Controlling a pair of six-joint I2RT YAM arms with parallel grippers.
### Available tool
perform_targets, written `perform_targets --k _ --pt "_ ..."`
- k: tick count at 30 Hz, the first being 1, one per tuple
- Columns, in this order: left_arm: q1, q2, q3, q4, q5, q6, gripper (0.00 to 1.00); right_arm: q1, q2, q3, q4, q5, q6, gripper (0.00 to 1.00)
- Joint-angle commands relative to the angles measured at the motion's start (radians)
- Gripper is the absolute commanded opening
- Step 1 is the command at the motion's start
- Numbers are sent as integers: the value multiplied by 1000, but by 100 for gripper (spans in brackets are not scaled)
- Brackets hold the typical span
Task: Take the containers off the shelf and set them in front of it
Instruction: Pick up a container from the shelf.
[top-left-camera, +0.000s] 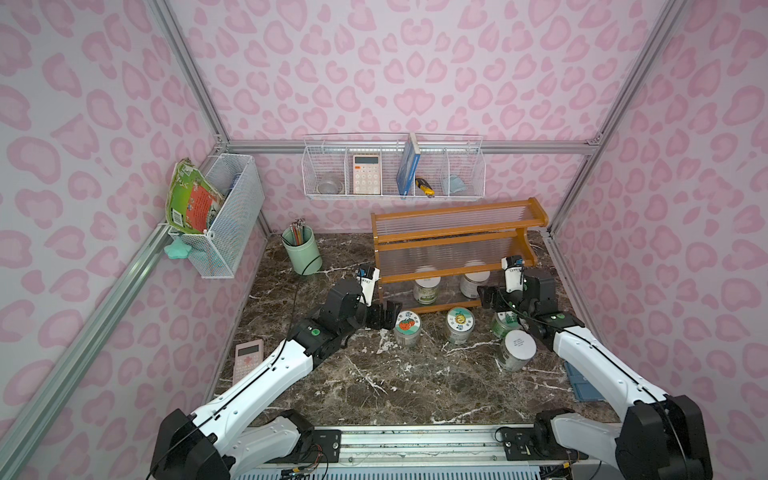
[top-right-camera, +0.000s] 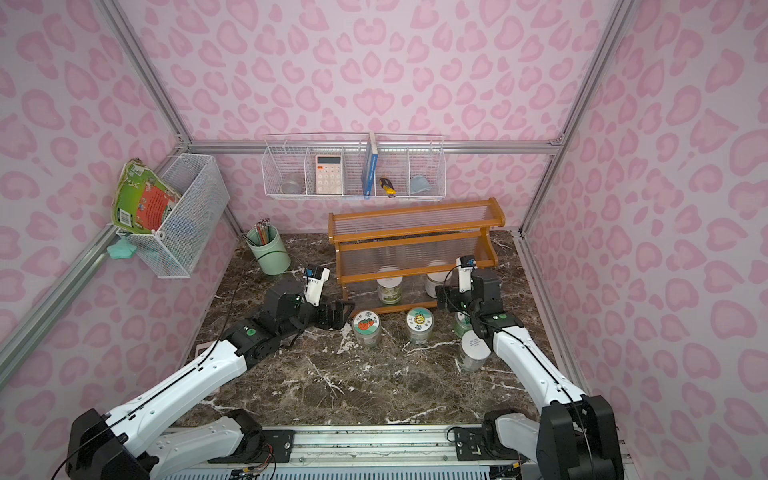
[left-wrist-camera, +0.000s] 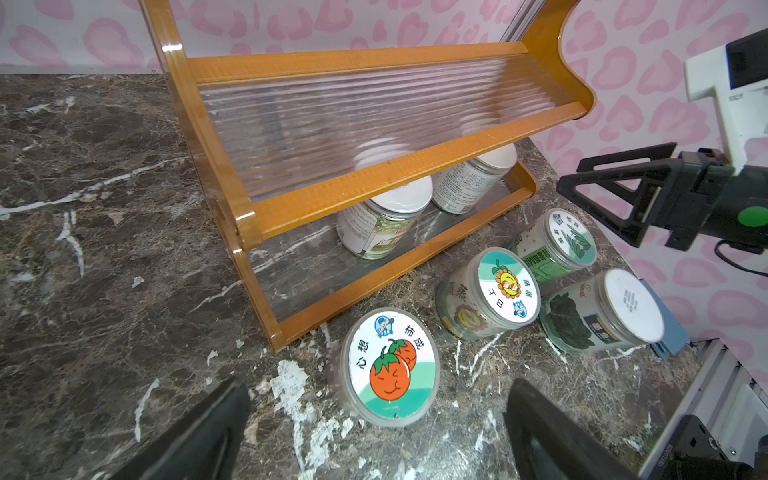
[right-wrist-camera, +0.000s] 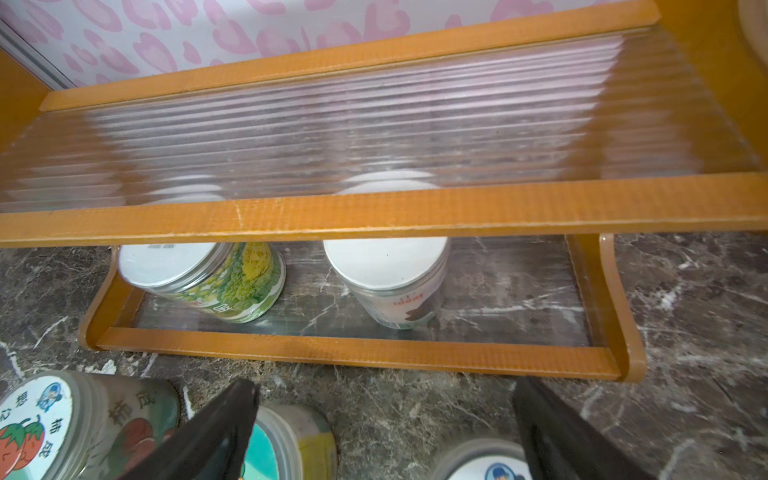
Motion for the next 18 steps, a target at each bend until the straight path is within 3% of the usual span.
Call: perform_targets --k 1,18 --pt "6 -17 -12 1 21 -2 99 -1 39 17 72 -19 -24 99" --pt "22 -46 -46 16 31 -18 99 1 245 102 165 2 -71 99"
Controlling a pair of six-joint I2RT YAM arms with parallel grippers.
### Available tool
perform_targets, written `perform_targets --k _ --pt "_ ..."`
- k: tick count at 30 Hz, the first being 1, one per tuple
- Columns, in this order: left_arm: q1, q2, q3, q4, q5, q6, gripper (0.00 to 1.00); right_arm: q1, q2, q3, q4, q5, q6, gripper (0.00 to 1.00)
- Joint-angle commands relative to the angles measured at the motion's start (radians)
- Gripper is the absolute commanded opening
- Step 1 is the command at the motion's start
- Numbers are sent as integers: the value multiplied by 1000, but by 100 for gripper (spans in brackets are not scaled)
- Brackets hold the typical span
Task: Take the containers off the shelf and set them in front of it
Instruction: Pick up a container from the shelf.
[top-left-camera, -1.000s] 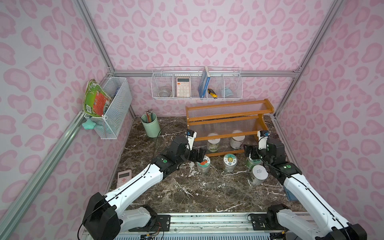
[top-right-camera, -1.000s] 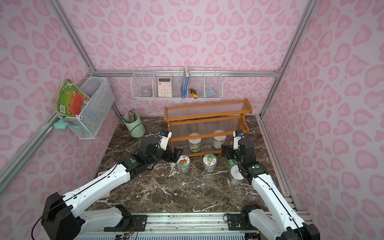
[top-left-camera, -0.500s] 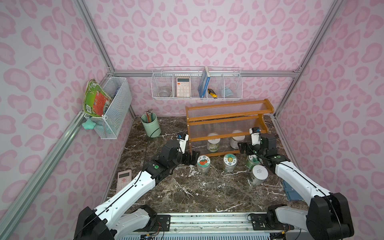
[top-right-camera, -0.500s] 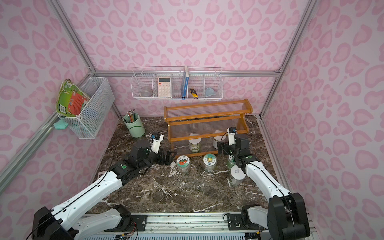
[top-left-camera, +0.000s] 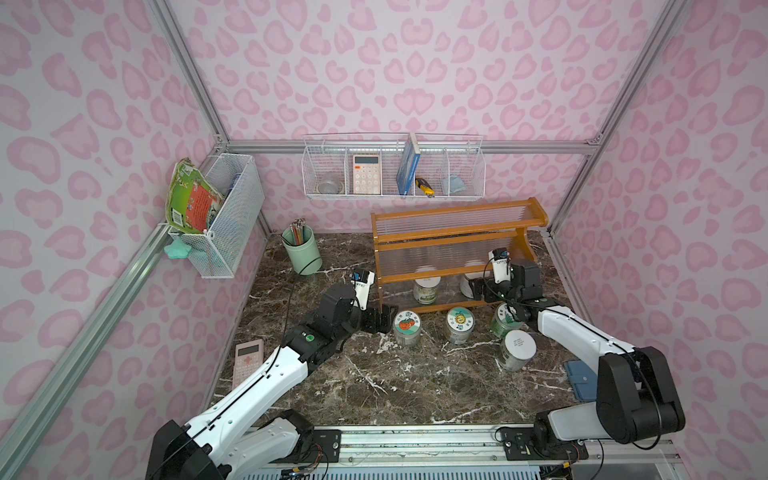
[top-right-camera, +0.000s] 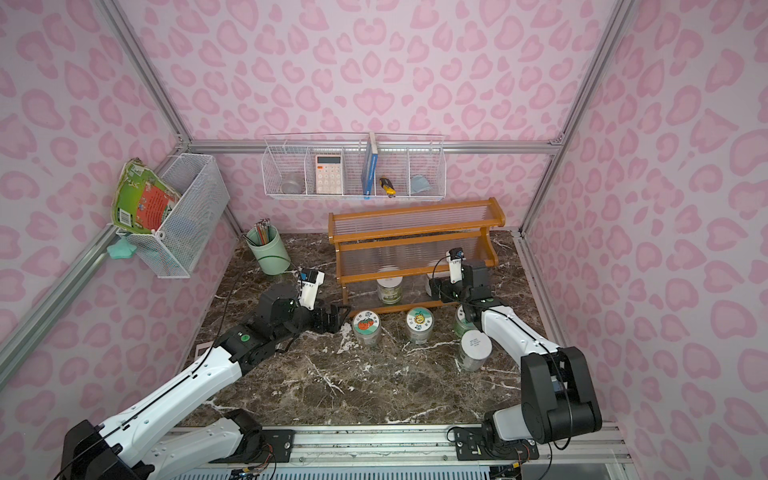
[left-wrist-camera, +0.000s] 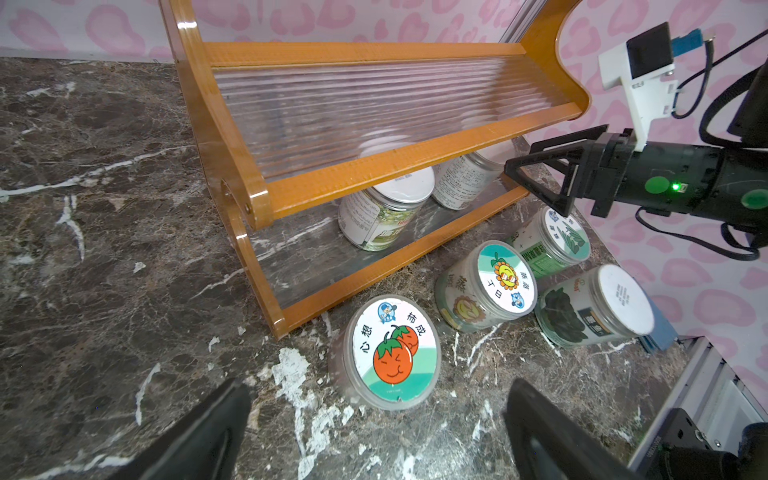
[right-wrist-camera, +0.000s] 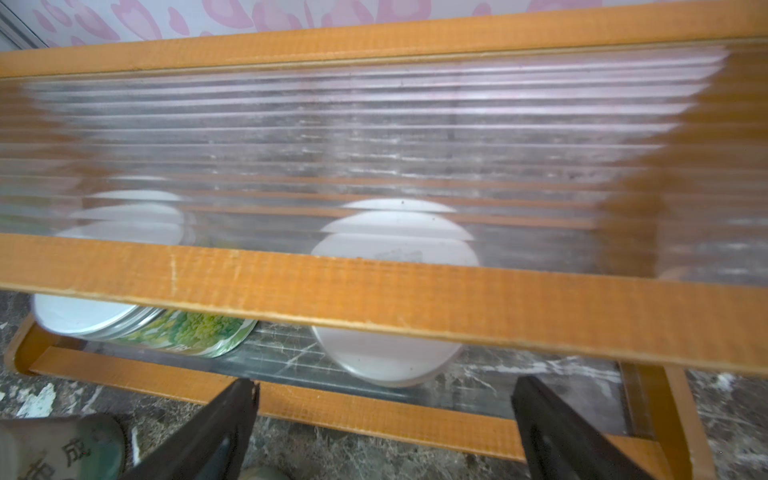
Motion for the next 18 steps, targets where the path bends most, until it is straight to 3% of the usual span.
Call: perform_targets --k 1,18 --pt "2 -1 0 12 5 -7 99 2 20 14 56 19 -12 99" --pt "5 -3 -13 23 -1 -8 99 48 115 4 190 105 -24 99"
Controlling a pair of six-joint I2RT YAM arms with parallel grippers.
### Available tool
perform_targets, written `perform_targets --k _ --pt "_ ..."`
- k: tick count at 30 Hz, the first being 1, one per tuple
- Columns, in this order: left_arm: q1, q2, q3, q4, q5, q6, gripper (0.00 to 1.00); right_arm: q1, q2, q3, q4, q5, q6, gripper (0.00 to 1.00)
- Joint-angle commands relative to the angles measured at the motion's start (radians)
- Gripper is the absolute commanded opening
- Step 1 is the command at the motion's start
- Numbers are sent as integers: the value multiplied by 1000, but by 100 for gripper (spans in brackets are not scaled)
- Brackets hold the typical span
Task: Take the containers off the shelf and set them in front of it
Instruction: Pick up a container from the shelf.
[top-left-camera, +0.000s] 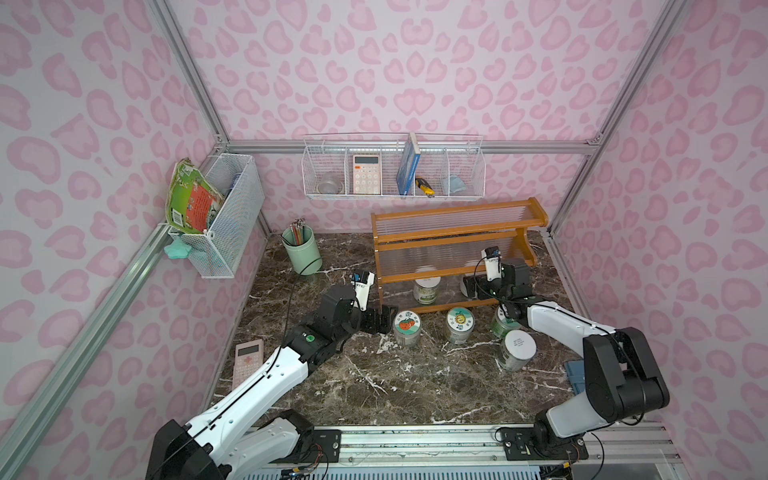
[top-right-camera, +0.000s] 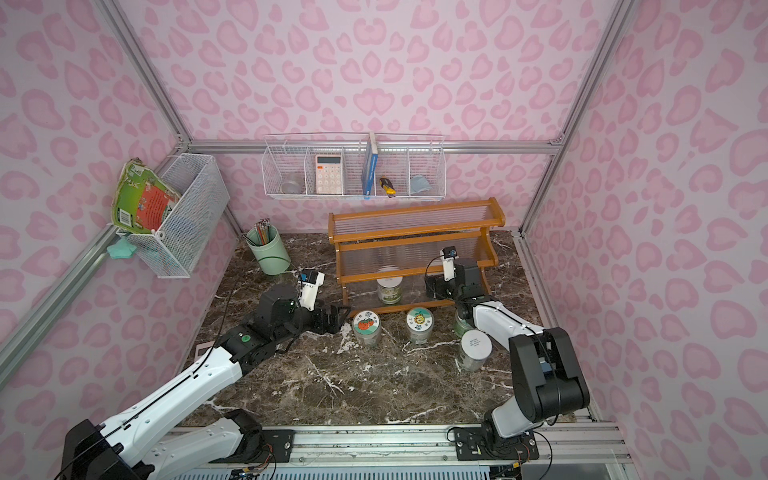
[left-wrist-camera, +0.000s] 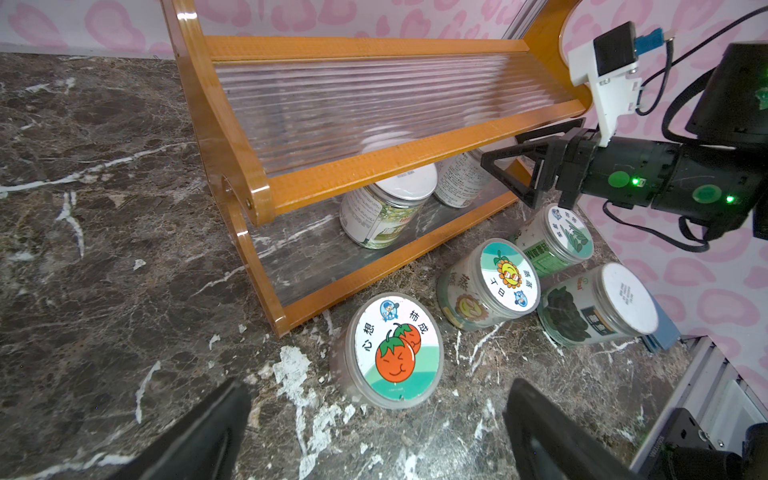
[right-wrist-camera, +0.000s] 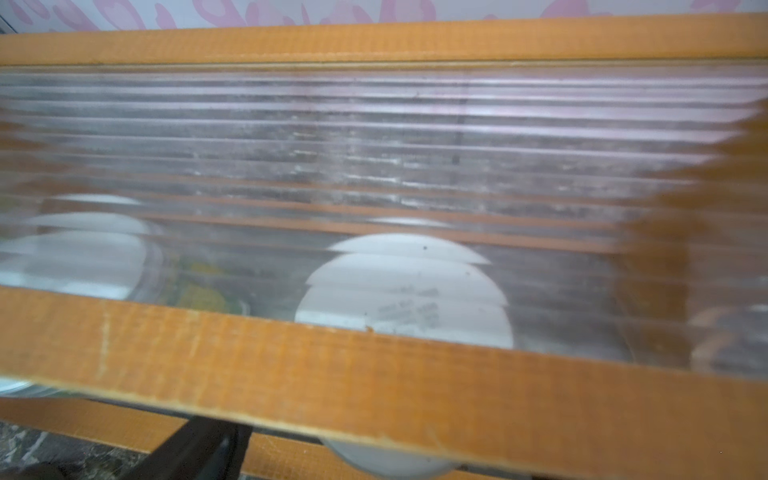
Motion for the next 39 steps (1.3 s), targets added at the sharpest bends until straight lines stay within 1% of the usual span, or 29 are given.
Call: perform_targets --k 1,11,17,27,31,33,36,39 --pt "1 -2 -2 14 -1 -8 99 8 10 -9 68 51 -6 99" --pt "3 -1 -7 18 -2 -10 99 10 61 -3 128 127 -2 99" --pt "3 2 -7 21 -1 -10 99 11 98 23 137 98 -1 99" --pt "3 5 -6 17 -3 -11 99 4 156 63 140 88 7 99" --pt "4 7 -5 17 -2 -10 100 -2 157 68 130 76 10 88" --pt "4 5 -5 17 -3 -9 99 -2 153 64 125 76 8 85" --pt "4 2 -4 14 -4 -10 99 -1 144 55 115 75 7 81" --pt "4 -1 -2 12 -4 -10 99 -1 124 41 106 74 3 80"
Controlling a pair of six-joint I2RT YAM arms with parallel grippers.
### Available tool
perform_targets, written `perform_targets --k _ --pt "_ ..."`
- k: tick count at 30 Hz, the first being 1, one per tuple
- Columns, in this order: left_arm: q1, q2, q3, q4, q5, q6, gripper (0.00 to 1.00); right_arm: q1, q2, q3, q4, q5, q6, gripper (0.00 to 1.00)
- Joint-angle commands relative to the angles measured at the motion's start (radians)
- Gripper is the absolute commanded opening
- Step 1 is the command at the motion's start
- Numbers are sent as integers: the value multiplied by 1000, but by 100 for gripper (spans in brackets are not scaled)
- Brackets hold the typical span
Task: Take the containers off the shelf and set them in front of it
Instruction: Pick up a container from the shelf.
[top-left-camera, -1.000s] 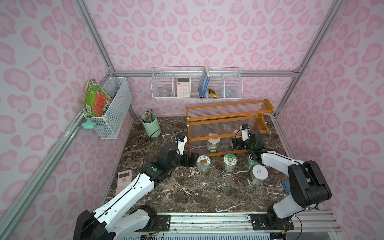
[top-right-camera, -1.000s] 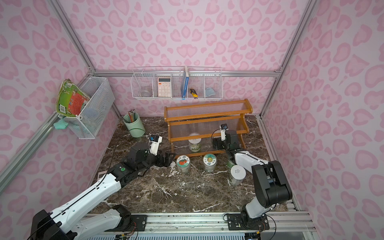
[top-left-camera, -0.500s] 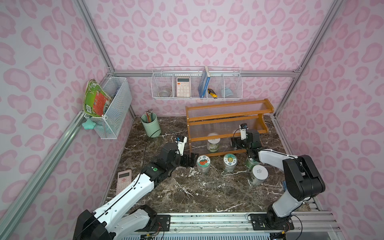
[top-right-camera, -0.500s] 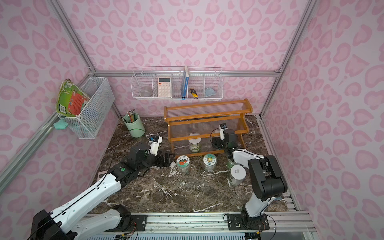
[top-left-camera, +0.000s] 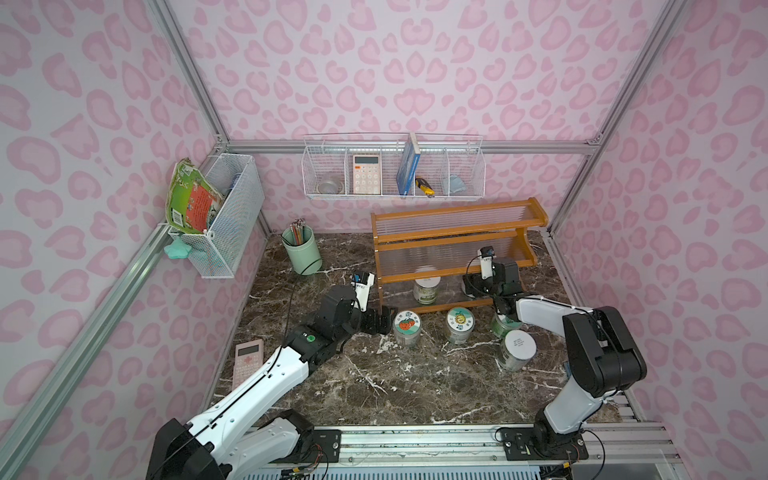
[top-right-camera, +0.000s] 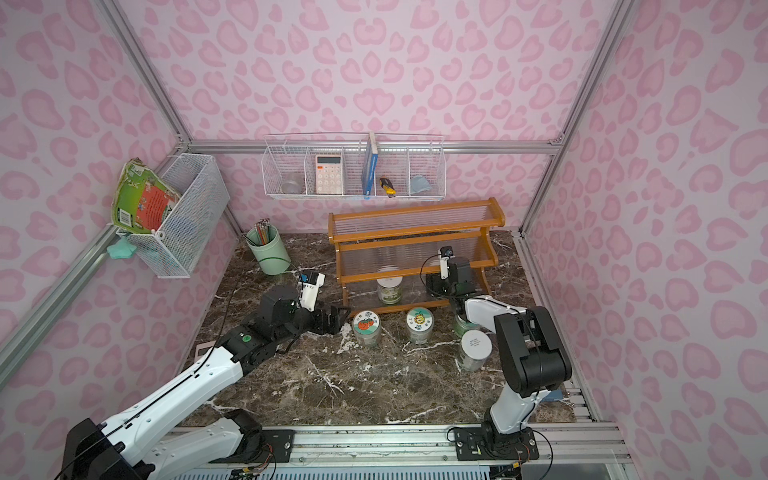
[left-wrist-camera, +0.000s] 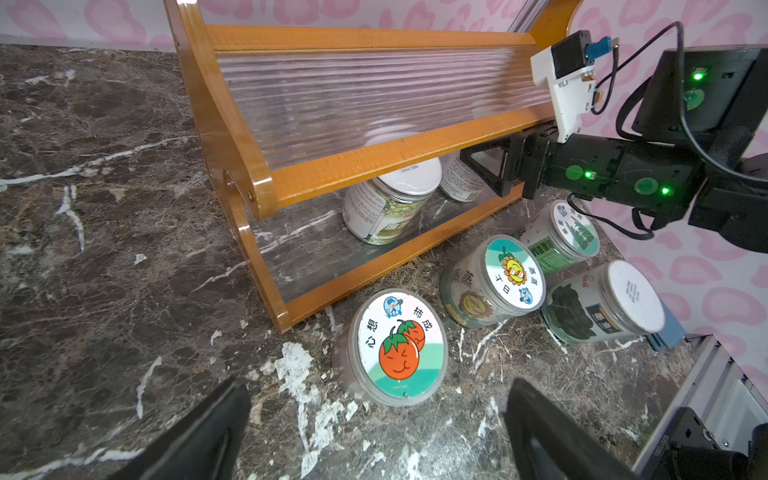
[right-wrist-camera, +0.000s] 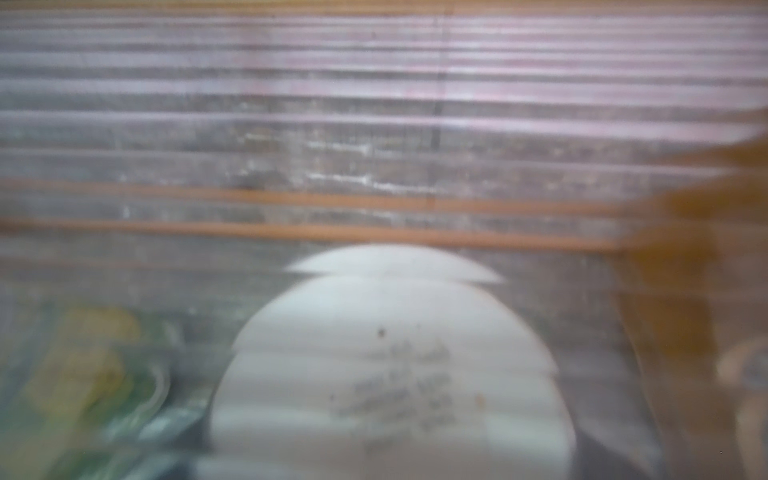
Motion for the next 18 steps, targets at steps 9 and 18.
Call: perform_targets --k 9,18 --pt "2 -7 9 8 0 -9 100 0 -96 -32 -36 5 -10 80" --pt "2 -10 12 5 4 -10 99 7 -160 -74 -74 5 -6 80"
